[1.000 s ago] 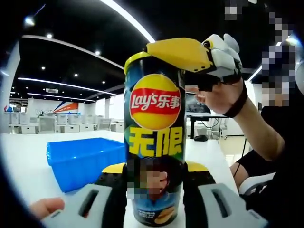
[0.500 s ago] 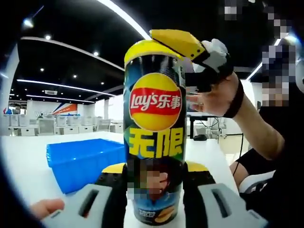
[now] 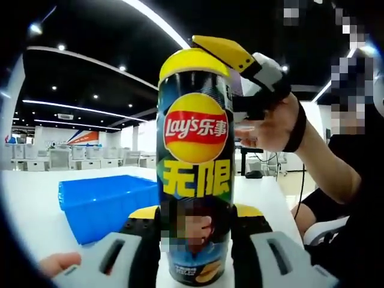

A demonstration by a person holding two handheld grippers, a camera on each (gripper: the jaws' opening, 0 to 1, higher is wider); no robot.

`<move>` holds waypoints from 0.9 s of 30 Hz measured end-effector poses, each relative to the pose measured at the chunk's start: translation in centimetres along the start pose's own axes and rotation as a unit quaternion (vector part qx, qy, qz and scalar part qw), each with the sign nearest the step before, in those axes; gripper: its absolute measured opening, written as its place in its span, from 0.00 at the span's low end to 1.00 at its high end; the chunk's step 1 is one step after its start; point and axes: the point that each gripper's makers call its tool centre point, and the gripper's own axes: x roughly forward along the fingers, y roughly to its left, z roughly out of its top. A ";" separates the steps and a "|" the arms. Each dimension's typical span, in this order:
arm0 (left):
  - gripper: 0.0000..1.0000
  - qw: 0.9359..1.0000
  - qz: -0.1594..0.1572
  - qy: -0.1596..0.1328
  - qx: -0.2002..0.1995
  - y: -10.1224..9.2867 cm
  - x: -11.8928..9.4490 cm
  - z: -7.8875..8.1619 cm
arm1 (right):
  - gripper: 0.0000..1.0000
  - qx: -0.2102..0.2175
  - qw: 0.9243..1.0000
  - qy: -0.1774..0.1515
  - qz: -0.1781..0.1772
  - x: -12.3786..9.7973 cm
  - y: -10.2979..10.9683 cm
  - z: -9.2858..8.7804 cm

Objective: Open the lid of the chip container on the table, take out the chips, place them into the box in front of the container, and close the lid

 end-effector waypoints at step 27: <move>0.46 0.999 0.004 -0.035 -0.003 -0.1 -0.5 0.1 | 0.41 -0.077 0.990 -0.094 -0.065 -7.3 -1.6 13.7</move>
